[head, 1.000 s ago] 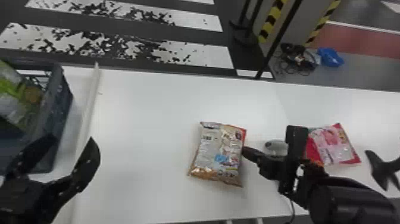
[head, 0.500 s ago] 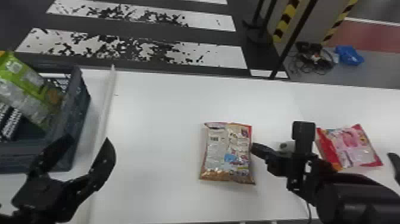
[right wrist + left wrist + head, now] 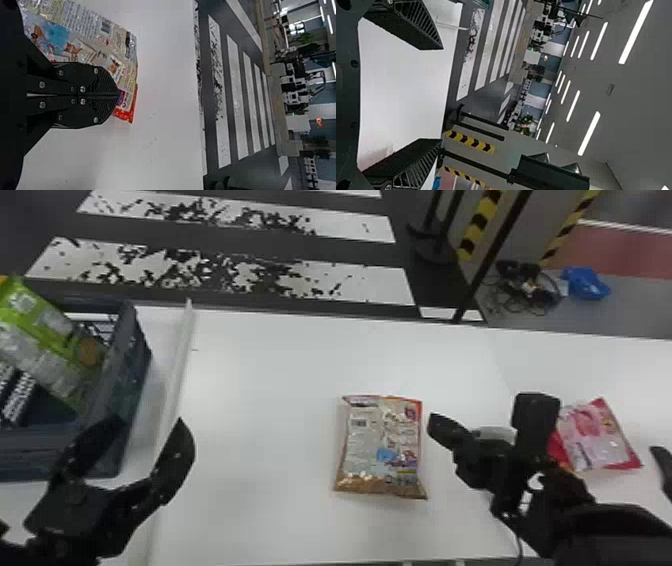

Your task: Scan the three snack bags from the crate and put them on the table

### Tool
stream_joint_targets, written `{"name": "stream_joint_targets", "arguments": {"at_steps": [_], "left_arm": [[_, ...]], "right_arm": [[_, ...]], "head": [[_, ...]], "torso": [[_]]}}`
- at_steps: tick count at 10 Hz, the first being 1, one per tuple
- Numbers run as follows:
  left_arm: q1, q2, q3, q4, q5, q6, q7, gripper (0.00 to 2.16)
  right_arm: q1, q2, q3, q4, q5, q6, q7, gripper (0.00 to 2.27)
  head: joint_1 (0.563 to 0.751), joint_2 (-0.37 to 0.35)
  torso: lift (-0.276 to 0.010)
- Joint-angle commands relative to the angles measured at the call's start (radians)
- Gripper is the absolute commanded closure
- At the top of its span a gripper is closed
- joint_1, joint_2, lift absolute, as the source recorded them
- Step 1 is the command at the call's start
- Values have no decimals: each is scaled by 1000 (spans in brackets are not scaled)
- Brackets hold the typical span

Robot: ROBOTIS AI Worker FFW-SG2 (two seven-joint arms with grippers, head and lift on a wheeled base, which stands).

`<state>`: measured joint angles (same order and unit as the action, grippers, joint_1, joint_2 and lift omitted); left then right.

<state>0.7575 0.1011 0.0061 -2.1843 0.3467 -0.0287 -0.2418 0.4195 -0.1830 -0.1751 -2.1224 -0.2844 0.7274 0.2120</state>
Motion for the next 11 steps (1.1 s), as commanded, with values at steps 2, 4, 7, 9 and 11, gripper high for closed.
{"name": "stream_joint_targets", "arguments": {"at_steps": [2,4,7,9,11], "left_arm": [[-9,-3,-8,1,0,-6,38,36],[2,-3,-5,20,-3,-73,62,36],[5,-3,23,24,0,-95,64,36],[5,-1,40,31,6,-92,61,36],[-4,-1,40,34,9,-89,59,36]], "right_arm": [[13,14,134,-4,54,-124,-42,2047],[-4,36,244,62,117,-203,-71,2047],[-27,39,315,179,168,-335,-109,2047],[-28,37,296,228,169,-403,-117,2047],[-33,34,290,260,175,-449,-129,2047]], "head": [[695,-109],[695,-28],[695,75],[695,96],[695,88]], "torso": [[-94],[-94],[-94],[-94],[-94]]}}
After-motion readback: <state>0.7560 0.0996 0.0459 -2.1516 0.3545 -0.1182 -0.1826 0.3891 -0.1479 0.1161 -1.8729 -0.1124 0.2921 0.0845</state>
